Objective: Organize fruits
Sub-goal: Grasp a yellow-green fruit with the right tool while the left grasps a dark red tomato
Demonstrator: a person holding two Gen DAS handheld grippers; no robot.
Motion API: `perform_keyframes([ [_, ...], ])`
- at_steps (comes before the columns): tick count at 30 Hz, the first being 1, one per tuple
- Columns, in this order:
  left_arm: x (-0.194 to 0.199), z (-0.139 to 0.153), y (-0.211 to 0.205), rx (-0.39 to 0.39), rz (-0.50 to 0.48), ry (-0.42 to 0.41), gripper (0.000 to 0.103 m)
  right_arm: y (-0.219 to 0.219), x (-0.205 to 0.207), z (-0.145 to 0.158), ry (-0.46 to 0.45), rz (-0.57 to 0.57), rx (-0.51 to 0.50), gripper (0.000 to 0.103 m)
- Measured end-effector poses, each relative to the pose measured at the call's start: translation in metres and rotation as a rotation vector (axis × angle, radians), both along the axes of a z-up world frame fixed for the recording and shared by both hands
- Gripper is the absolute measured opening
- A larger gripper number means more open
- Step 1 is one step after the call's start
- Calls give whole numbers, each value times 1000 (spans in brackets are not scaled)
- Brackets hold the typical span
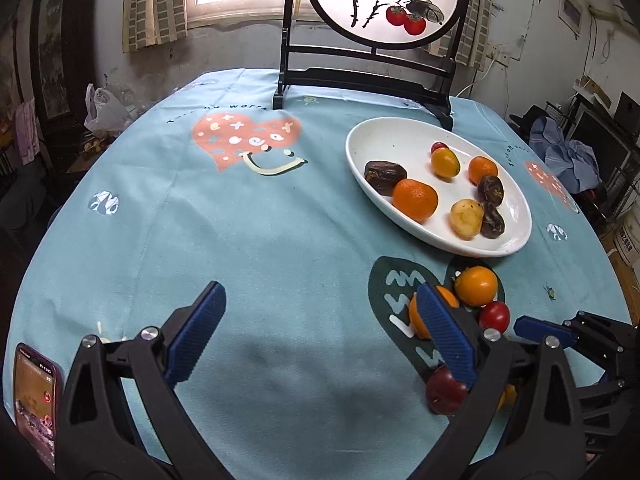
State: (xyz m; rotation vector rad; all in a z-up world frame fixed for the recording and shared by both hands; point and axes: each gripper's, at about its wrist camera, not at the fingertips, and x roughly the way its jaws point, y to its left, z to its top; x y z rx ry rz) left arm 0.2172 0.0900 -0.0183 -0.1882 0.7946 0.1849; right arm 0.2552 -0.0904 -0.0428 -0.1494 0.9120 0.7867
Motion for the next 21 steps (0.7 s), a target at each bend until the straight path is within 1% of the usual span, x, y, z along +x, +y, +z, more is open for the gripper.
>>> perform_keyframes([
  [2,-1,0,-1,-1,-6,-2,98,2,-1,-3,8,9,-14,49],
  [7,-4,2,-5,10,-17,-8,98,0,2,-5,30,6,-1,49],
  [9,-5,2,-5,10,-20,-12,98,0,0,-5,36,12,-3,45],
  [11,-7,2,-5,10,-19,-13,98,-1,0,-4,43,9,-8,45],
  [14,-8,2,-4,5,-15,-11,98,-5,7,-7,85,-6,27,45],
  [15,-9,2,-4,1,-17,-11,98,-7,10,-8,101,-14,38,43],
  [21,-10,4,-7,4,-31,-21,98,1,10,-10,81,-13,30,43],
])
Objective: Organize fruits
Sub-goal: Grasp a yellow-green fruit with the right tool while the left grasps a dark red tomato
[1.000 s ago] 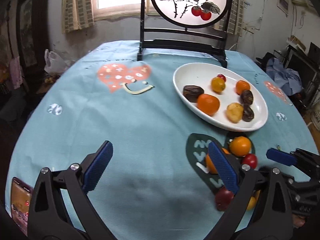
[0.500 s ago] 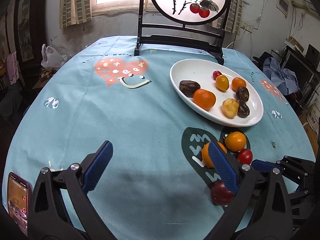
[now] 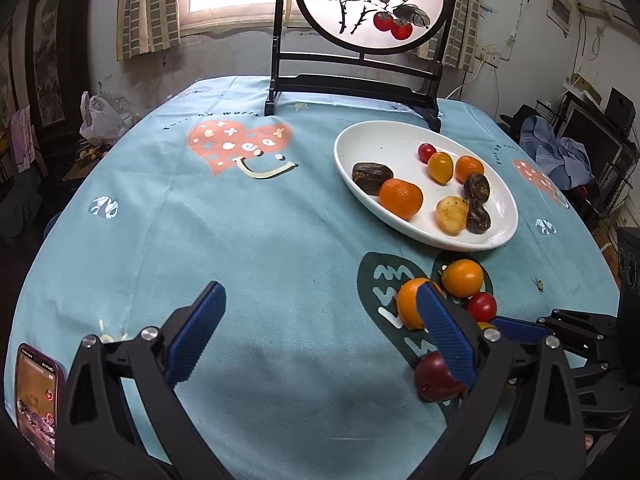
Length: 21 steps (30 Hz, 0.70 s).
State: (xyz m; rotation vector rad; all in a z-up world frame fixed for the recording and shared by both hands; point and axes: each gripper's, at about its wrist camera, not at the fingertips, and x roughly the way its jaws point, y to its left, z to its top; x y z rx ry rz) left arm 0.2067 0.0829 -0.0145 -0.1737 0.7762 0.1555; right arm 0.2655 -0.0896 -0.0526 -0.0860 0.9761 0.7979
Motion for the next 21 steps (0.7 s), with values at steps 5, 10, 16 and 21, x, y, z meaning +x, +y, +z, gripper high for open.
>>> perform_keyframes([
  [5,0,-2,-1,9,-3,9,98,2,-4,2,-14,15,-36,41],
  [10,0,-4,4,-1,14,16,98,5,1,-1,-22,31,-39,42],
  [16,0,-6,4,15,17,19,98,-2,1,2,7,20,-11,37],
  [21,-9,-4,2,-27,-71,-7,98,-27,1,30,-44,-36,143,37],
])
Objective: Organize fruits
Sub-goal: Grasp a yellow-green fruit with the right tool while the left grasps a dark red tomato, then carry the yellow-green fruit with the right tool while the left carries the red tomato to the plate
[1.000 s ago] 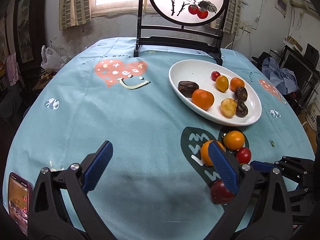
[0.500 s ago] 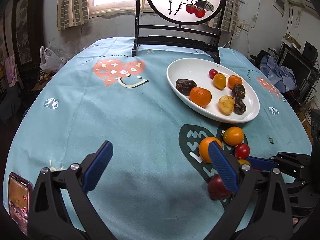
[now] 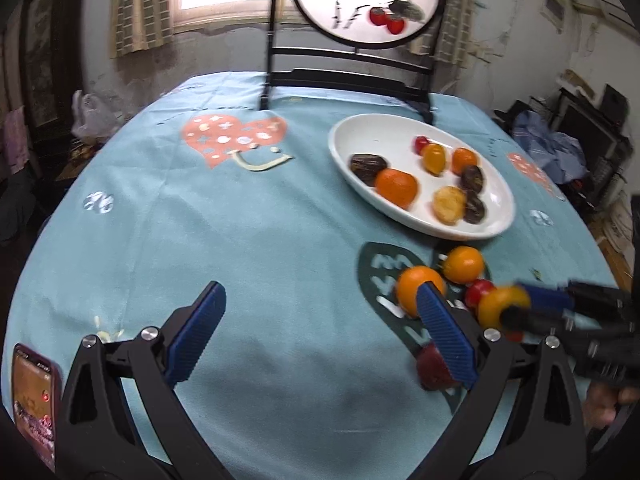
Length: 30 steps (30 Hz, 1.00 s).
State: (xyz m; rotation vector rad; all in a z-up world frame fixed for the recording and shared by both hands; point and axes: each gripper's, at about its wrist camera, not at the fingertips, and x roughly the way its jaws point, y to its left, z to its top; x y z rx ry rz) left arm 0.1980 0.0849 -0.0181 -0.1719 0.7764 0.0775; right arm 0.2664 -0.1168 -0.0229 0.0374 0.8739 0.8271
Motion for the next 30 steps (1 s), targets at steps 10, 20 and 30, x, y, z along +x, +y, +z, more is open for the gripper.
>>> perform_keyframes([
  [10,-10,-13,-51,-19,-321,14,81,-14,11,3,3,-89,24,37],
  [20,4,-36,-57,-86,-346,114,53,-17,9,7,-5,-81,30,37],
  [30,7,-45,-61,-83,-352,152,40,-17,9,7,-3,-76,35,37],
])
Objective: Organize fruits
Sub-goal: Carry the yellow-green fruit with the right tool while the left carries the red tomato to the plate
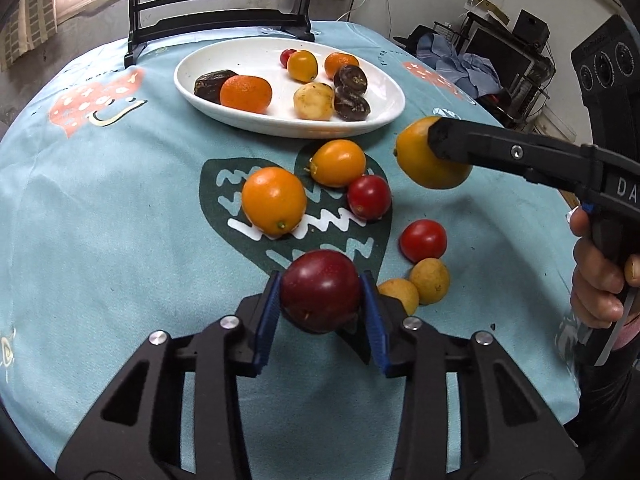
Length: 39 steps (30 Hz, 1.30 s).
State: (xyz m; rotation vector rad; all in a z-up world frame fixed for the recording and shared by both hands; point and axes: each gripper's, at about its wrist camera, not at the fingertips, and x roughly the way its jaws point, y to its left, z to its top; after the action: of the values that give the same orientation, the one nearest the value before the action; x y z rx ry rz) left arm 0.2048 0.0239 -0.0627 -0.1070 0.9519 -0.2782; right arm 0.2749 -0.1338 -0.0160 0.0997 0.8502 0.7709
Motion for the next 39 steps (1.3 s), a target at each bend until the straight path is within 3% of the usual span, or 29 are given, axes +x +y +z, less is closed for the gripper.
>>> perform_keyframes([
  [3,0,4,1,-13,0,-15,40,0,1,-1,0,4,-2,37],
  [7,-4,20,4,-50,16,-95,40,1,2,2,-16,6,28,37],
  [10,9,36,2,-34,53,-149,40,0,12,10,-96,-50,46,37],
  [12,26,47,1,-31,75,-166,40,-1,28,13,-132,-102,39,37],
  [17,94,66,-3,38,114,-180,40,-4,80,5,-125,-211,33,37],
  [24,174,54,0,93,155,-115,40,-6,123,-15,-81,-239,9,38],
  [25,179,52,1,100,167,-110,44,-6,124,-14,-79,-230,17,41],
  [26,179,52,2,106,183,-112,66,-8,123,-13,-78,-222,31,52],
  [28,173,59,6,113,230,-152,87,-10,120,-4,-81,-211,49,53],
  [29,167,65,7,112,242,-179,88,-12,115,2,-92,-205,60,53],
  [32,148,81,13,130,256,-199,95,-14,100,15,-106,-180,70,67],
  [36,105,94,22,142,297,-245,100,-12,77,18,-75,-123,78,67],
  [39,69,88,32,112,357,-261,101,-7,60,12,-47,-84,66,67],
])
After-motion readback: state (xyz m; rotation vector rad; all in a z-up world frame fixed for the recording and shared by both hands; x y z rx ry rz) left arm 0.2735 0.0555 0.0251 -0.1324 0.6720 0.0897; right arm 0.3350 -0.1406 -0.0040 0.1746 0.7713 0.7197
